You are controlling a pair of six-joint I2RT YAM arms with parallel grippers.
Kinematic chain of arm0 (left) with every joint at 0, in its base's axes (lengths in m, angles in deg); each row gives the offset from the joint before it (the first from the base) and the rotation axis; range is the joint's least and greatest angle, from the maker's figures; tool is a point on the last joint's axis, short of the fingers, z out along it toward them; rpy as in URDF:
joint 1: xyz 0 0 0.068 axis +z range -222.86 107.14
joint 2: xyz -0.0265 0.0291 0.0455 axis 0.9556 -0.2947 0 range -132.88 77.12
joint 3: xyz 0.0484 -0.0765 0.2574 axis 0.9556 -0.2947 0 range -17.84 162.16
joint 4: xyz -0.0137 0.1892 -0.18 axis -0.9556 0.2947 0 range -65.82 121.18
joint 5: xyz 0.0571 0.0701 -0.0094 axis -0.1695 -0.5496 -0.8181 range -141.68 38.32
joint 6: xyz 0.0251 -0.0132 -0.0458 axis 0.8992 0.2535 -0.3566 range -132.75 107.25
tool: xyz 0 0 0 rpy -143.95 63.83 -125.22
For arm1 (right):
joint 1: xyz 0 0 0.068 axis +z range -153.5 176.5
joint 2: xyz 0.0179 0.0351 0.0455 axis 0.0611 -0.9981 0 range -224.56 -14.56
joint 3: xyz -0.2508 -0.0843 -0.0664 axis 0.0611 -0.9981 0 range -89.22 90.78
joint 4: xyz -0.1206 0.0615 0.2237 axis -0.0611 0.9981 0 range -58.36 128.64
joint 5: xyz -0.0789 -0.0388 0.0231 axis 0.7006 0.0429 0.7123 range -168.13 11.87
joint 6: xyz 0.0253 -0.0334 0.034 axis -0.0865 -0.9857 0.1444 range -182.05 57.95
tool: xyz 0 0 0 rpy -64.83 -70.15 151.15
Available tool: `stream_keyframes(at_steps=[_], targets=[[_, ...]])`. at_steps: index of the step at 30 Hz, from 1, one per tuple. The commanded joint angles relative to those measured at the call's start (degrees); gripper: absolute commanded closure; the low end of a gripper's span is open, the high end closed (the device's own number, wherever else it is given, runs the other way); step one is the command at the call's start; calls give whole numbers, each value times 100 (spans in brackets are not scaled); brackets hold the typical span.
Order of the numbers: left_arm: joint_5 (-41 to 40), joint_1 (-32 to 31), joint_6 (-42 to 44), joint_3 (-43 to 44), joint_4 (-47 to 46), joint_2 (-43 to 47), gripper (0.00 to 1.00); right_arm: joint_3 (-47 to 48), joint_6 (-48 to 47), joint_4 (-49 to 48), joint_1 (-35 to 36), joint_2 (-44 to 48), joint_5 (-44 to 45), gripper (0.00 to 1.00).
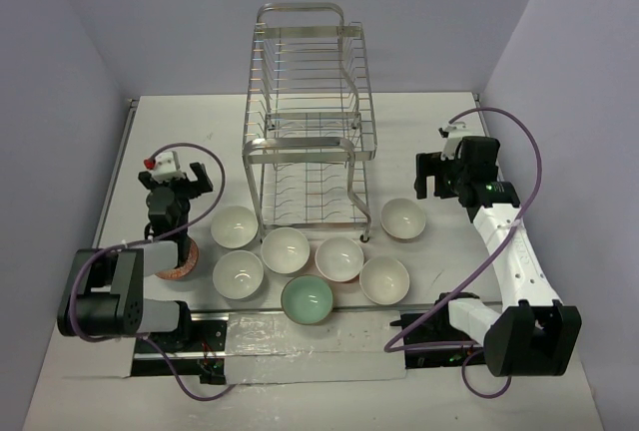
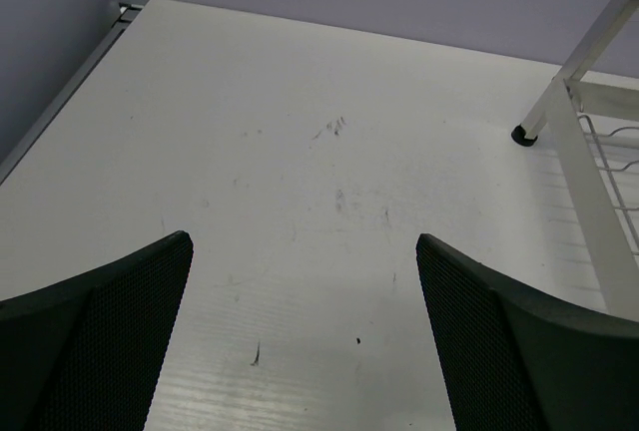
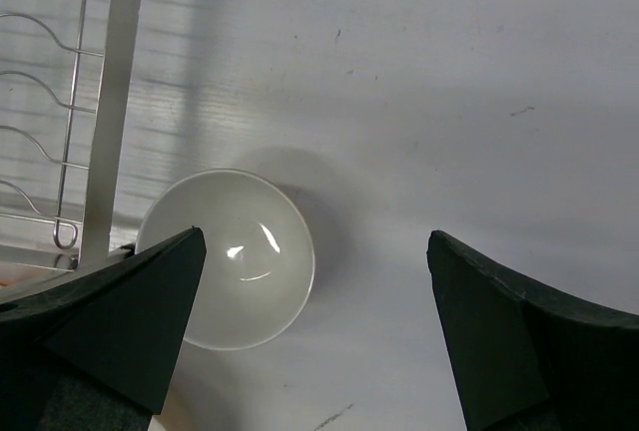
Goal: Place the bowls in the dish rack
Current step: Pick up the bowl from the center of the board.
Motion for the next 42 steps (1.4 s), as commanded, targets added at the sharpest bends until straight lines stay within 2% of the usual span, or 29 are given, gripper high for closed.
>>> stream_keyframes(at_steps=[1, 6, 8, 11, 13, 18, 22, 24, 32, 34, 42], targets=[[211, 18, 117, 323, 724, 374, 1, 90, -51, 6, -15, -97, 294, 0], [-7, 18, 284, 877, 1982, 708, 1, 160, -33, 235, -24, -440, 102, 0], [27, 27, 477, 1193, 2746, 866, 1, 195, -42, 261, -33, -545, 110, 0], [369, 18, 881, 1544, 3825, 1156, 1, 213, -86, 296, -24, -607, 162, 0], [475, 27, 1058, 1633, 4162, 1314, 1, 196, -191, 297, -24, -581, 215, 0], [292, 27, 839, 2002, 5217, 1596, 1, 20, -516, 261, -24, -536, 339, 0], [-60, 70, 557, 1810, 5087, 1842, 1, 187, -526, 490, -24, -774, 233, 5], [97, 141, 689, 1774, 5078, 1983, 1, 231, -560, 569, -24, -888, 128, 9], [282, 483, 487, 1686, 4999, 2150, 1, 301, -693, 675, -24, -1371, -303, 14], [553, 501, 583, 1747, 5130, 2098, 1, 310, -693, 657, -33, -1442, -303, 15], [774, 571, 680, 1651, 5113, 2097, 1, 257, -631, 578, -24, -1749, -303, 21]])
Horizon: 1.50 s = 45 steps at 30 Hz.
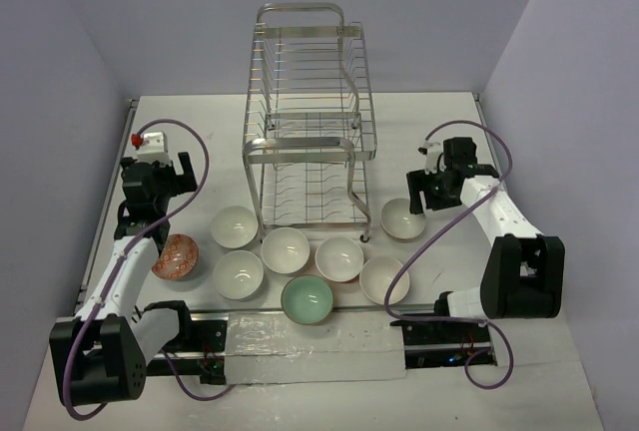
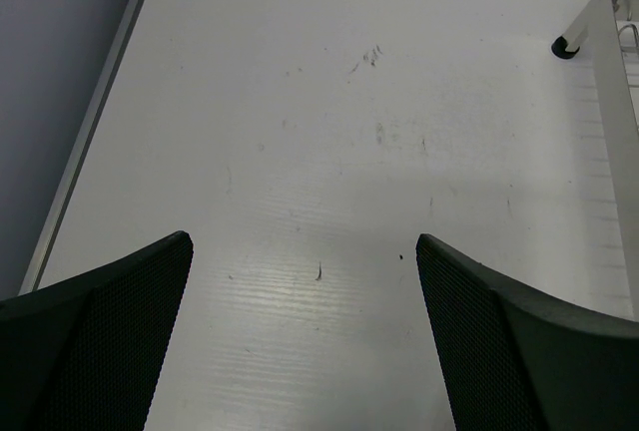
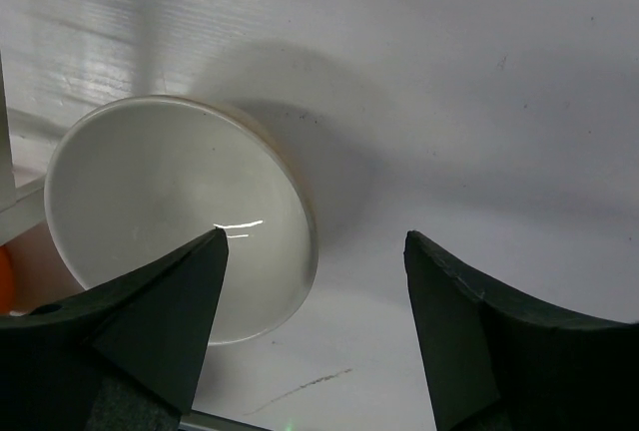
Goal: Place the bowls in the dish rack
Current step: Pick up the bowl from the center of the board.
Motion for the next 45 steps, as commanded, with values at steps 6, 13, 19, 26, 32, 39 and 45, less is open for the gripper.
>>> stream_keyframes(at_steps=[6, 13, 19, 26, 32, 39, 45], targets=[[480, 73, 53, -12, -3, -78, 1, 216, -10, -19, -24, -236, 43, 35], [621, 82, 88, 6, 76, -140, 1, 216, 34, -10, -24, -359, 7, 50], [797, 82, 273, 23, 128, -166, 1, 347, 174, -1, -24, -517, -10, 55], [946, 82, 334, -4, 111, -236, 1, 427, 236, 34, 20, -579, -151, 61], [981, 82, 343, -3, 137, -280, 1, 427, 271, 34, 72, -614, -80, 63], [990, 82, 378, -56, 111, -254, 1, 383, 227, 95, 73, -605, -168, 66], [990, 82, 396, -82, 146, -254, 1, 348, 218, 157, 81, -710, -186, 70]])
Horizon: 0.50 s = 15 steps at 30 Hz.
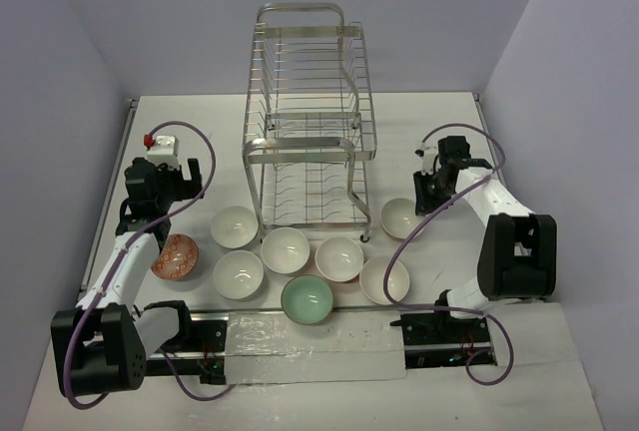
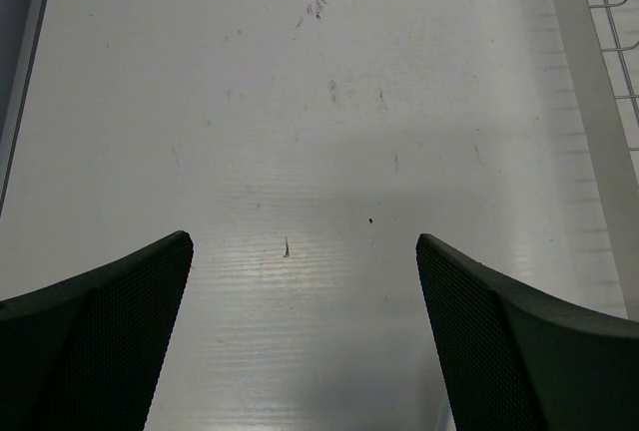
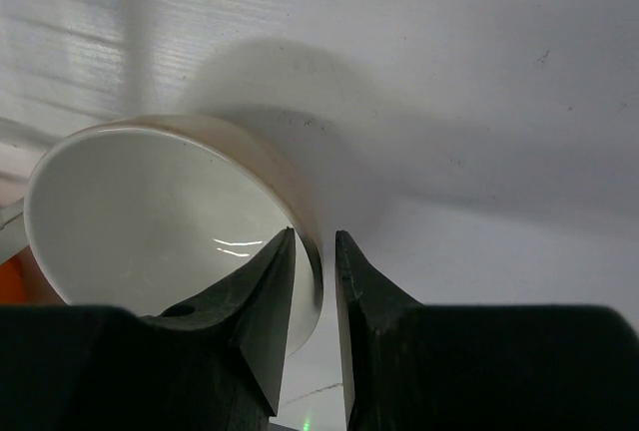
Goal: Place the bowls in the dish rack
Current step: Pick up the bowl from the center of the board.
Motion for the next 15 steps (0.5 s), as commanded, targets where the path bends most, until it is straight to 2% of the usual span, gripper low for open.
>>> stream_keyframes(at_steps=[1, 8, 15], targets=[[153, 27, 120, -89, -92, 33, 1, 162, -11, 122, 33, -66, -103, 70], [136, 27, 156, -151, -101, 103, 1, 162, -38, 149, 33, -127, -103, 71], [197, 27, 156, -115, -57, 129, 1, 144, -11, 140, 33, -92, -85, 83]])
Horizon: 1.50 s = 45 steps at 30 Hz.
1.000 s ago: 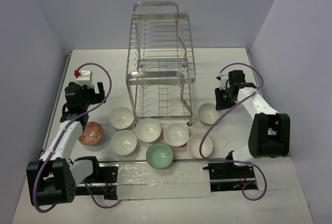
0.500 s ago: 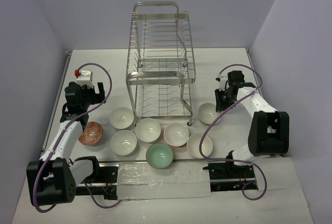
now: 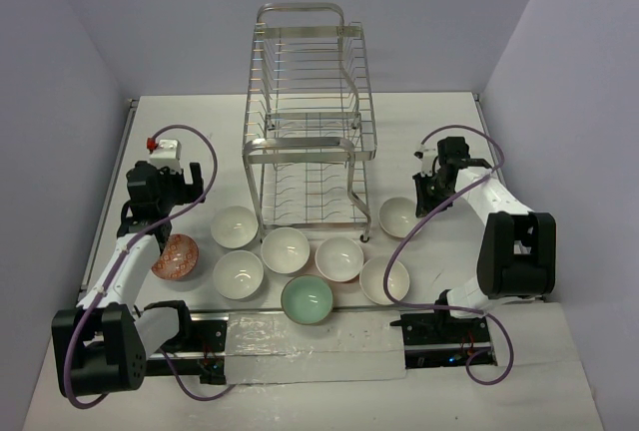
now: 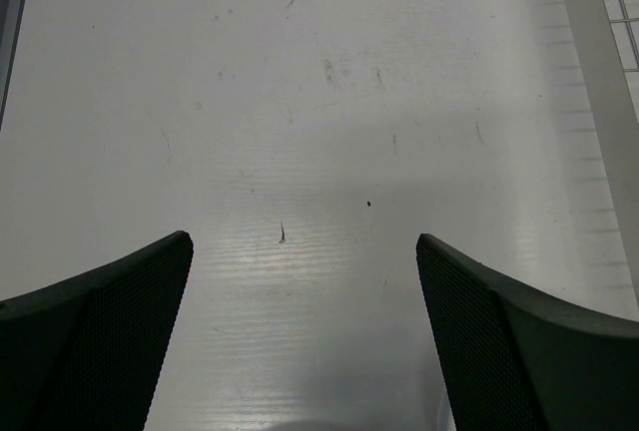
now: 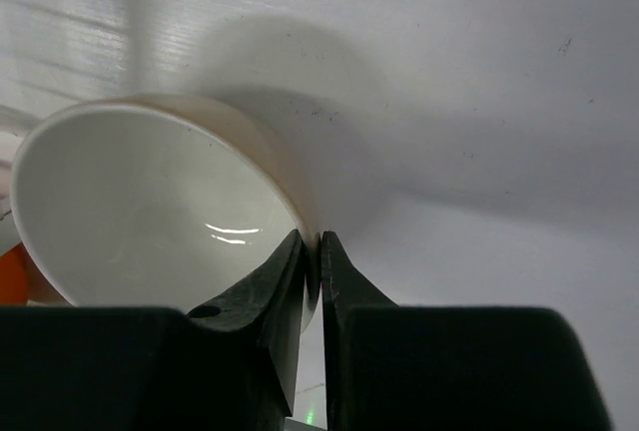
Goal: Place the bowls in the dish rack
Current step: Pick up the bowl from the center of the board.
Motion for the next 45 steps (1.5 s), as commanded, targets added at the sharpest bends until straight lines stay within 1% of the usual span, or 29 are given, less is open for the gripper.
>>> stream_keyframes(at_steps=[1, 5, 11, 17, 22, 24, 27, 30, 33, 36, 37, 39, 43, 45], targets=[[143, 27, 92, 11, -81, 120, 1, 153, 0, 50, 33, 4, -28, 85], [160, 27, 75, 11, -90, 156, 1, 144, 17, 41, 33, 4, -11, 100], [169, 27, 92, 46, -28, 164, 1, 144, -9, 59, 59, 30, -55, 100], [134, 27, 92, 46, -46, 182, 1, 74, -18, -64, 103, 373, -169, 100], [99, 27, 92, 73, -11, 173, 1, 118, 0, -204, 147, 566, -81, 100], [81, 27, 101, 81, 24, 164, 1, 153, 26, -275, 147, 610, -2, 100], [20, 27, 145, 143, 86, 156, 1, 214, 26, -345, 340, 698, 59, 100], [-60, 27, 180, 204, 112, 173, 1, 346, 9, -415, 341, 716, 86, 100], [-86, 27, 198, 397, 331, 199, 1, 495, -18, -591, 341, 733, 77, 100], [10, 27, 206, 608, 630, 252, 1, 636, -88, -828, 341, 734, -107, 100], [54, 27, 215, 661, 857, 270, 1, 697, -106, -890, 341, 734, -142, 100], [134, 27, 198, 801, 982, 305, 1, 733, -141, -1197, 341, 751, -186, 100], [90, 27, 93, 1048, 1211, 261, 1, 681, -45, -2152, 341, 830, -239, 100], [29, 27, 75, 1180, 1351, 200, 1, 671, -9, -2453, 349, 856, -301, 100]])
